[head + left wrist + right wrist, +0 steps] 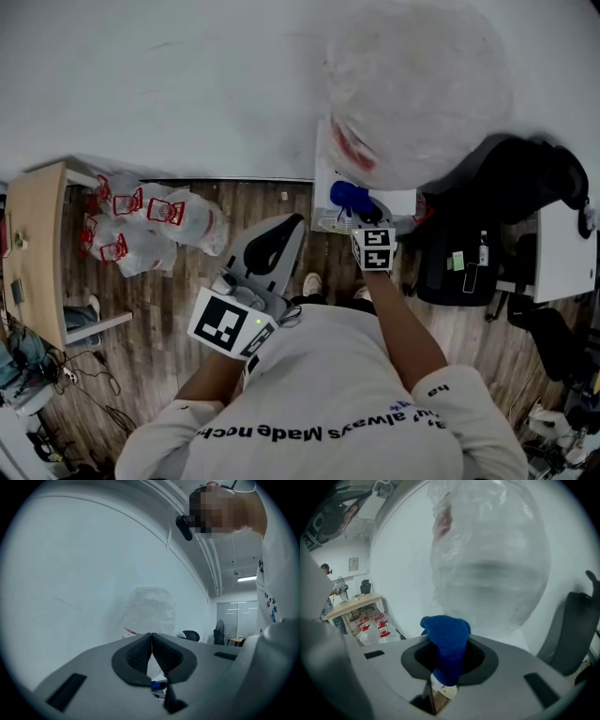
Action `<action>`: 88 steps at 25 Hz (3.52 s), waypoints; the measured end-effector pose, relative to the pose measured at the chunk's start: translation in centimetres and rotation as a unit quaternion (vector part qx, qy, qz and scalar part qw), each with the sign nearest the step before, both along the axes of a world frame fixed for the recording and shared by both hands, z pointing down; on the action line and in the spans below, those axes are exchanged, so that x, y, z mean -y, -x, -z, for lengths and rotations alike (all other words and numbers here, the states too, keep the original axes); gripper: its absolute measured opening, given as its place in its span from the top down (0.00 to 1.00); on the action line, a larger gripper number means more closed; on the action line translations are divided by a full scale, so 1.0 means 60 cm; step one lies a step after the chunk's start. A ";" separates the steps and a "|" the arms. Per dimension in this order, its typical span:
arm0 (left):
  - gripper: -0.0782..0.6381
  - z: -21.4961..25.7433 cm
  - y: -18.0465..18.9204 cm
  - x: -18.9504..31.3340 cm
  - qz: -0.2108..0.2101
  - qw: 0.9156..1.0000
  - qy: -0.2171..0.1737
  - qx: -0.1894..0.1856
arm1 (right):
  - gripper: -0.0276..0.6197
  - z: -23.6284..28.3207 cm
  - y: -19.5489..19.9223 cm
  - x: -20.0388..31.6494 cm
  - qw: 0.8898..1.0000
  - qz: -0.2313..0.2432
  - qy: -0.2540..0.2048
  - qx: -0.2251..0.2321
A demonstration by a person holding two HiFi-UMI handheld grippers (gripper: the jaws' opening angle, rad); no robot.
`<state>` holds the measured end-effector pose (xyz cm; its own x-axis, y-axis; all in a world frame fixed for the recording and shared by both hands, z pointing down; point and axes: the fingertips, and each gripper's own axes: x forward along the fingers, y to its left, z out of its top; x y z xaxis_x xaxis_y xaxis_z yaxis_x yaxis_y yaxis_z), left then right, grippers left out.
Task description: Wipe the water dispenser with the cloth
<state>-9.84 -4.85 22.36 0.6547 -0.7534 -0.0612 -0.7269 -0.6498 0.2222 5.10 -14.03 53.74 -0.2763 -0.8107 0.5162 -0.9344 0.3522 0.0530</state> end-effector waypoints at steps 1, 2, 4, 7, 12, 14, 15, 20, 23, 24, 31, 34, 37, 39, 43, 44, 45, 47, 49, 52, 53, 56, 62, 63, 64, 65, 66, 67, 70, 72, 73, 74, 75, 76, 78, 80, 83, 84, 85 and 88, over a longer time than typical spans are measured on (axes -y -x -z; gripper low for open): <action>0.86 0.000 -0.001 0.000 -0.001 1.000 0.000 0.000 | 0.81 0.001 -0.012 0.005 1.000 -0.012 -0.002 0.001; 0.86 0.001 -0.002 0.001 -0.002 1.000 0.000 0.000 | 0.81 0.001 -0.025 0.010 1.000 -0.023 -0.002 0.001; 0.86 0.001 -0.004 0.003 -0.004 1.000 0.001 0.000 | 0.81 -0.004 -0.046 0.020 0.999 -0.038 0.002 -0.002; 0.86 -0.002 -0.007 0.005 -0.005 1.000 0.002 0.001 | 0.81 -0.024 -0.069 0.032 0.999 -0.047 0.013 -0.017; 0.86 0.000 -0.009 0.005 -0.006 1.000 0.003 0.003 | 0.81 -0.053 -0.078 0.049 0.998 -0.038 0.029 -0.036; 0.86 0.001 -0.006 0.006 -0.005 1.000 0.003 0.003 | 0.81 -0.056 -0.076 0.052 0.998 -0.031 0.031 -0.042; 0.86 0.000 -0.006 0.006 -0.004 1.000 0.003 0.003 | 0.81 -0.056 -0.075 0.053 0.998 -0.030 0.032 -0.043; 0.86 0.000 -0.009 0.003 -0.005 1.000 0.002 0.001 | 0.81 -0.058 -0.075 0.051 0.998 -0.019 0.035 -0.044; 0.86 0.000 -0.008 0.001 -0.005 1.000 0.002 0.003 | 0.81 -0.061 -0.075 0.047 0.998 -0.014 0.040 -0.044; 0.86 0.000 -0.008 0.000 -0.004 1.000 0.002 0.003 | 0.81 -0.062 -0.075 0.045 0.998 -0.013 0.040 -0.045; 0.86 0.004 -0.008 -0.008 -0.005 1.000 -0.001 0.001 | 0.81 -0.063 -0.075 0.026 0.998 -0.008 0.044 -0.045; 0.86 0.004 -0.008 -0.010 -0.004 1.000 -0.001 0.001 | 0.81 -0.063 -0.075 0.015 0.998 -0.005 0.043 -0.045; 0.86 0.003 -0.008 -0.010 -0.004 1.000 -0.001 0.001 | 0.81 -0.065 -0.078 0.002 0.998 -0.008 0.046 -0.040; 0.86 0.002 -0.006 -0.009 -0.004 1.000 -0.001 0.001 | 0.81 -0.068 -0.080 -0.005 0.998 -0.013 0.048 -0.035; 0.86 0.002 -0.004 -0.009 -0.004 1.000 -0.001 0.003 | 0.81 -0.072 -0.080 -0.011 0.998 -0.015 0.050 -0.030; 0.86 0.003 -0.005 -0.009 -0.004 1.000 -0.002 0.002 | 0.81 -0.072 -0.080 -0.010 0.998 -0.014 0.053 -0.025; 0.86 0.005 -0.006 -0.010 -0.004 1.000 -0.003 0.002 | 0.81 -0.070 -0.082 -0.011 0.998 -0.013 0.056 -0.018; 0.86 0.007 -0.006 -0.010 -0.003 1.000 -0.005 0.001 | 0.81 -0.055 -0.087 -0.012 0.999 -0.012 0.051 -0.003; 0.86 0.008 -0.002 -0.010 -0.001 1.000 -0.006 0.002 | 0.81 -0.031 -0.093 -0.013 1.000 -0.013 0.028 0.002; 0.86 0.006 0.002 -0.011 0.001 1.000 -0.005 0.003 | 0.81 -0.005 -0.117 -0.011 0.999 -0.032 0.003 0.012; 0.86 0.006 0.002 -0.010 0.000 1.000 -0.004 0.003 | 0.81 -0.001 -0.130 -0.008 0.999 -0.041 0.000 0.013; 0.86 0.005 -0.003 -0.005 -0.003 1.000 -0.003 0.003 | 0.81 -0.001 -0.170 0.012 0.998 -0.060 -0.001 0.003; 0.86 0.007 -0.012 -0.001 -0.010 1.000 -0.004 0.005 | 0.81 -0.019 -0.239 0.063 0.996 -0.088 0.016 -0.012; 0.86 0.007 -0.012 0.000 -0.010 1.000 -0.004 0.005 | 0.81 -0.024 -0.243 0.070 0.996 -0.088 0.021 -0.015; 0.86 0.007 -0.012 0.001 -0.010 1.000 -0.004 0.005 | 0.81 -0.032 -0.245 0.075 0.996 -0.087 0.027 -0.015; 0.86 0.008 -0.012 0.002 -0.010 1.000 -0.004 0.006 | 0.81 -0.041 -0.243 0.079 0.996 -0.083 0.035 -0.013; 0.86 0.008 -0.011 0.002 -0.009 1.000 -0.004 0.006 | 0.81 -0.051 -0.240 0.081 0.996 -0.077 0.043 -0.008; 0.86 0.008 -0.011 0.003 -0.009 1.000 -0.003 0.005 | 0.81 -0.061 -0.236 0.082 0.996 -0.071 0.049 -0.005; 0.86 0.009 -0.008 0.005 -0.006 1.000 -0.003 0.005 | 0.81 -0.069 -0.228 0.084 0.997 -0.052 0.049 -0.029; 0.86 0.007 -0.007 0.006 -0.004 1.000 -0.001 0.005 | 0.81 -0.069 -0.225 0.086 0.997 -0.042 0.047 -0.044; 0.86 0.006 -0.008 0.006 -0.004 1.000 -0.001 0.005 | 0.81 -0.069 -0.224 0.086 0.997 -0.040 0.048 -0.046; 0.86 0.005 -0.009 0.005 -0.005 1.000 0.000 0.004 | 0.81 -0.070 -0.224 0.085 0.997 -0.038 0.048 -0.047; 0.86 0.006 -0.011 0.005 -0.006 1.000 0.000 0.004 | 0.82 -0.070 -0.224 0.085 0.997 -0.038 0.047 -0.048; 0.86 0.007 -0.013 0.004 -0.007 1.000 -0.001 0.003 | 0.82 -0.069 -0.223 0.084 0.997 -0.038 0.047 -0.050; 0.86 0.009 -0.016 0.002 -0.008 1.000 -0.002 0.003 | 0.82 -0.069 -0.222 0.083 0.997 -0.036 0.048 -0.054; 0.86 0.010 -0.017 0.001 -0.008 1.000 -0.003 0.003 | 0.82 -0.068 -0.220 0.082 0.996 -0.034 0.050 -0.058; 0.86 0.009 -0.018 -0.002 -0.009 1.000 -0.003 0.003 | 0.82 -0.068 -0.217 0.077 0.996 -0.032 0.050 -0.062; 0.86 0.009 -0.019 -0.004 -0.010 1.000 -0.003 0.003 | 0.82 -0.068 -0.216 0.075 0.996 -0.032 0.048 -0.063; 0.86 0.009 -0.019 -0.005 -0.010 1.000 -0.003 0.003 | 0.83 -0.068 -0.215 0.072 0.996 -0.032 0.047 -0.064; 0.86 0.008 -0.021 -0.006 -0.010 1.000 -0.002 0.003 | 0.83 -0.068 -0.211 0.064 0.996 -0.031 0.043 -0.070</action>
